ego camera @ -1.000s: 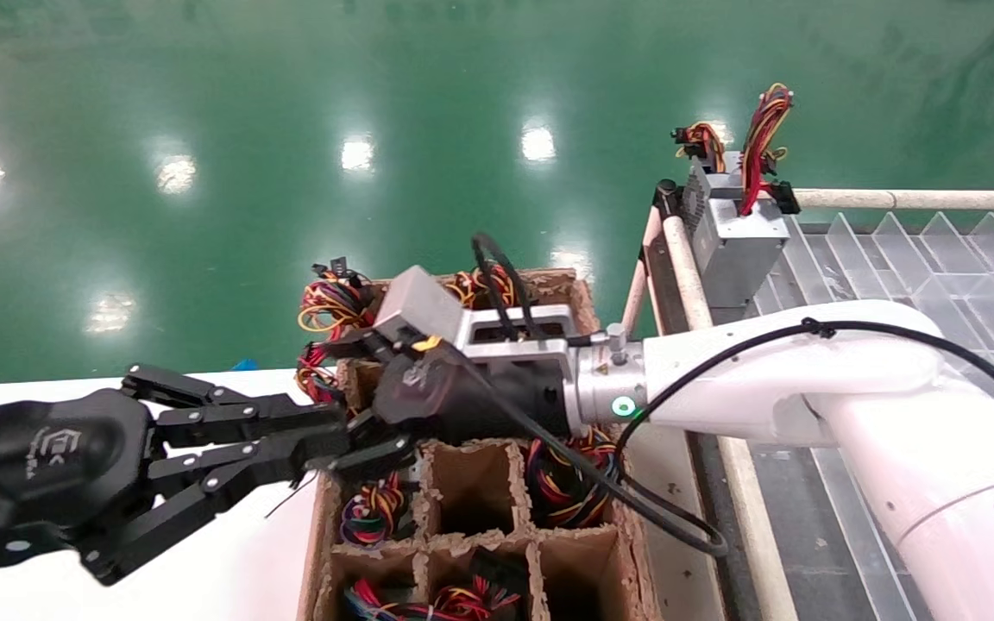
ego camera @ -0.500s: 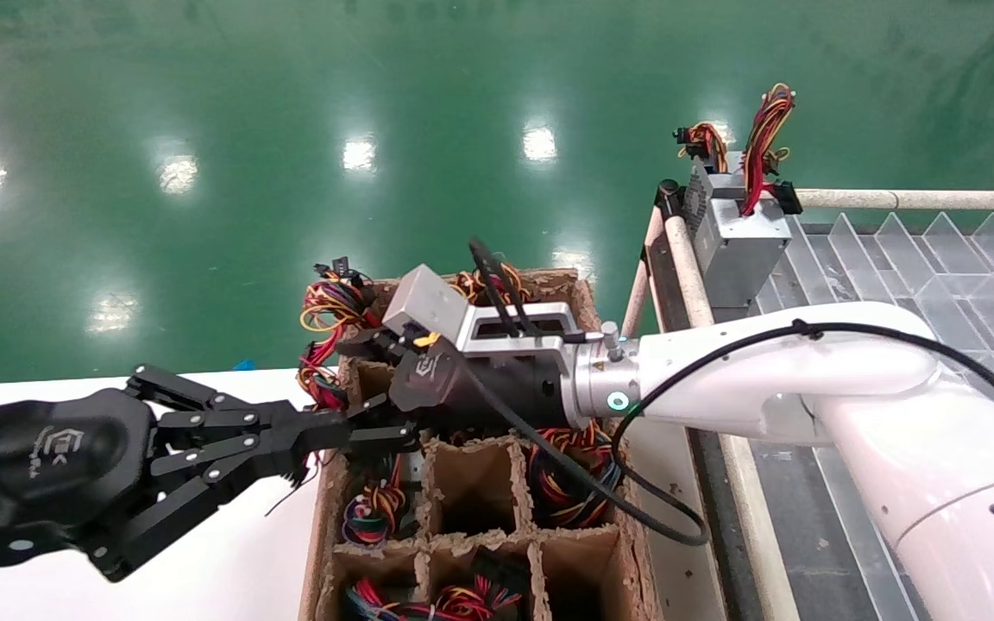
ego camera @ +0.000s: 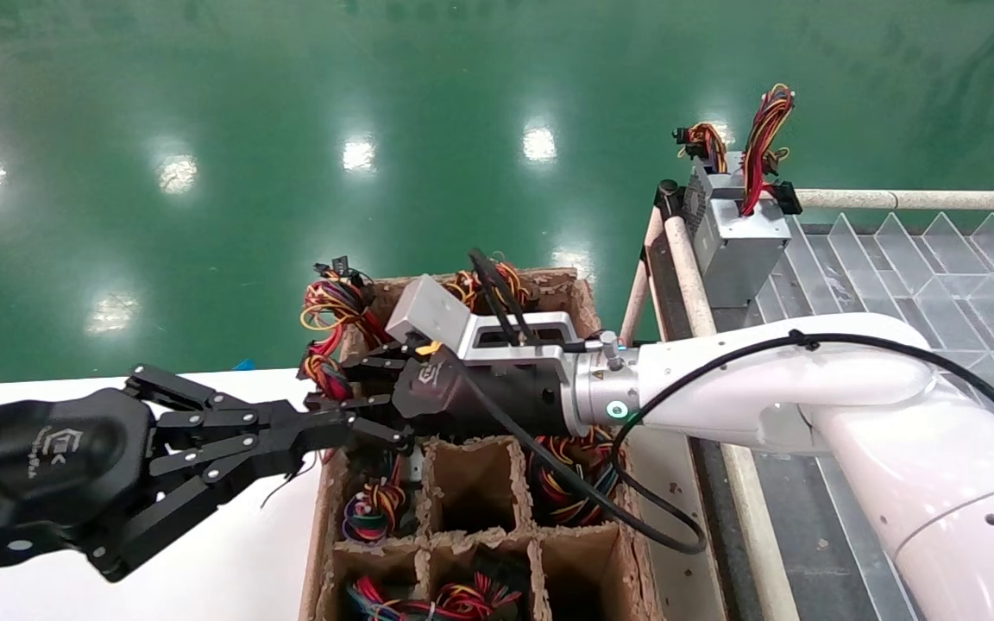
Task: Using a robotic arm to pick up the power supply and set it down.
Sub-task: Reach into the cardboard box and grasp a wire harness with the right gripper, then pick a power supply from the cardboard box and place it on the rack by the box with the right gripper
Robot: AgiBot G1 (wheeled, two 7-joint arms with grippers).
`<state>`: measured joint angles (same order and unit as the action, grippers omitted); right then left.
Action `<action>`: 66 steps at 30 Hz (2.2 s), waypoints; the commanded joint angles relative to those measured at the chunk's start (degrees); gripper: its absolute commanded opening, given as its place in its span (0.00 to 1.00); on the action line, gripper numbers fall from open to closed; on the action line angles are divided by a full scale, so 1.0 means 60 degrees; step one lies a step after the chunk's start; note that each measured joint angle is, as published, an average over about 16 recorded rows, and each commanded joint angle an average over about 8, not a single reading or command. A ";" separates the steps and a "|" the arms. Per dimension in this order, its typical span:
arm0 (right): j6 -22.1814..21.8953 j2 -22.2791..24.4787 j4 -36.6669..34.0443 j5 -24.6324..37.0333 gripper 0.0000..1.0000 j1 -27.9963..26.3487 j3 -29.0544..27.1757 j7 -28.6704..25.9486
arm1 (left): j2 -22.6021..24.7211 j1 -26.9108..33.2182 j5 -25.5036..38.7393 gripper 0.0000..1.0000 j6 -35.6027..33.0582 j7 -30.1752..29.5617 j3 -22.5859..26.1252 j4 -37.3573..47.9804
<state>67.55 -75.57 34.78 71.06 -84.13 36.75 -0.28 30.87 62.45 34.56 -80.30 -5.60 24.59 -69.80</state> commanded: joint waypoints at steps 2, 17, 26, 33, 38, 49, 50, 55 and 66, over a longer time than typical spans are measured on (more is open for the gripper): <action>0.0006 0.0031 -0.0005 0.0007 0.00 -0.0011 0.0029 0.0001 | 0.0000 0.0000 0.0000 0.00 0.0000 0.0000 0.0000 0.0000; 0.0797 0.0659 0.0544 -0.0692 0.00 -0.0318 -0.0340 -0.0396 | 0.0000 0.0000 0.0000 0.00 0.0000 0.0000 0.0000 0.0000; 0.1328 0.1295 0.1315 -0.1523 0.00 -0.0987 -0.0918 -0.0972 | 0.0000 0.0000 0.0000 0.00 0.0000 0.0000 0.0000 0.0000; 0.1416 0.1701 0.1727 -0.1737 0.00 -0.2058 -0.1257 -0.1267 | 0.0000 0.0000 0.0000 0.00 0.0000 0.0000 0.0000 0.0000; 0.1303 0.1719 0.1670 -0.1502 0.00 -0.2992 -0.1299 -0.1203 | 0.0000 0.0000 0.0000 0.00 0.0000 0.0000 0.0000 0.0000; 0.1385 0.1791 0.0314 -0.0652 0.00 -0.4935 -0.1112 -0.0540 | 0.0000 0.0000 0.0000 0.00 0.0000 0.0000 0.0000 0.0000; 0.1421 0.1818 0.0146 -0.0522 0.00 -0.5127 -0.1059 -0.0440 | 0.0000 0.0000 0.0000 0.00 0.0000 0.0000 0.0000 0.0000; 0.1730 0.1927 -0.0826 0.0200 0.00 -0.6155 -0.0719 0.0158 | 0.0000 0.0000 0.0000 0.00 0.0000 0.0000 0.0000 0.0000; 0.1809 0.2335 -0.3040 0.2022 0.00 -0.8306 0.0188 0.1614 | 0.0000 0.0000 0.0000 0.00 0.0000 0.0000 0.0000 0.0000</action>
<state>78.05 -61.56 16.80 82.61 -133.47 37.57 9.17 30.87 62.45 34.56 -80.30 -5.60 24.59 -69.80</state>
